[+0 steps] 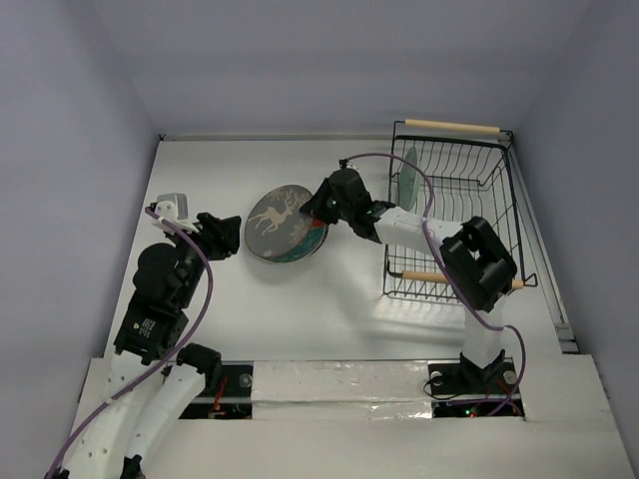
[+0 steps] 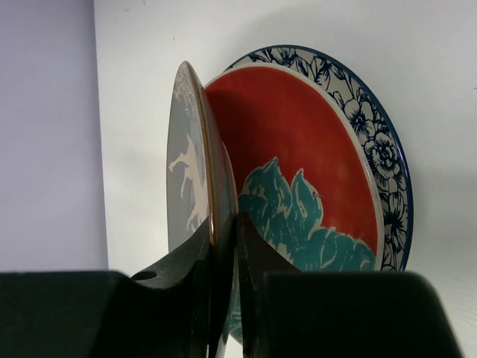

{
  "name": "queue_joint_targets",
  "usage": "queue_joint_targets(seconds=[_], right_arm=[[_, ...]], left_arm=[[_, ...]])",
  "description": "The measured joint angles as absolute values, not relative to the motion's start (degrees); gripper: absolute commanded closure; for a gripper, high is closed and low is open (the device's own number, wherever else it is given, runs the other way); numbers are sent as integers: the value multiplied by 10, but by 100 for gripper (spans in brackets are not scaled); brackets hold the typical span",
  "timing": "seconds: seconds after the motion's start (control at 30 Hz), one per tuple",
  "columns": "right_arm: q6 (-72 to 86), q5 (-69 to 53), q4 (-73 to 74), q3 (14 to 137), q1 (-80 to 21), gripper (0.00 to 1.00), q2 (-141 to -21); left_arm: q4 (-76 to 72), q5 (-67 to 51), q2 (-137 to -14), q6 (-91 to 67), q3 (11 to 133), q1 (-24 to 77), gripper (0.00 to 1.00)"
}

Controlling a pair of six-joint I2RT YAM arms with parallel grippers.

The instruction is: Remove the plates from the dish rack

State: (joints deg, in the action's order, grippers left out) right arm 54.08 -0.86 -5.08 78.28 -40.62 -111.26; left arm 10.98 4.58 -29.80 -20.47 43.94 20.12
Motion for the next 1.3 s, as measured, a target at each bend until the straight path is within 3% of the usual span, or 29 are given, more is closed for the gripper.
queue_joint_targets(seconds=[0.03, 0.07, 0.13, 0.17, 0.27, 0.47, 0.77, 0.87, 0.93, 1.0, 1.03, 1.07, 1.1, 1.13, 1.2, 1.3], right_arm=[[544, -9, -58, 779, -406, 94, -1113], [548, -9, -64, 776, -406, 84, -1113], [554, -8, -70, 768, -407, 73, -1113], [555, -7, -69, 767, -408, 60, -1113], [549, 7, -62, 764, -414, 39, -1113], [497, 42, 12, 771, -430, 17, -1113], [378, 170, 184, 872, -462, 1, -1115], [349, 208, 230, 906, -470, 1, -1122], [328, 232, 255, 925, -473, 4, -1124], [310, 250, 270, 931, -474, 29, -1123], [303, 256, 276, 930, -474, 47, -1121], [295, 260, 279, 926, -474, 83, -1116], [287, 264, 277, 915, -474, 95, -1105], [287, 269, 277, 904, -474, 100, -1091], [272, 294, 279, 881, -473, 100, -1045], [248, 335, 276, 875, -464, 100, -969]], left_arm=[[110, 46, -298, -205, 439, 201, 53], [110, 46, -297, -205, 439, 201, 53], [110, 46, -297, -205, 439, 201, 53], [110, 46, -297, -205, 439, 201, 53], [110, 46, -297, -205, 439, 201, 53], [110, 46, -291, -205, 438, 201, 53], [110, 46, -288, -205, 438, 201, 53], [110, 46, -286, -205, 438, 201, 53], [110, 46, -286, -205, 438, 201, 53], [110, 46, -286, -205, 438, 201, 53], [110, 46, -286, -205, 438, 201, 53], [110, 46, -286, -205, 438, 201, 53], [110, 46, -286, -205, 438, 201, 53], [110, 46, -286, -205, 438, 201, 53], [110, 45, -286, -205, 438, 201, 56], [110, 44, -286, -206, 438, 201, 82]])
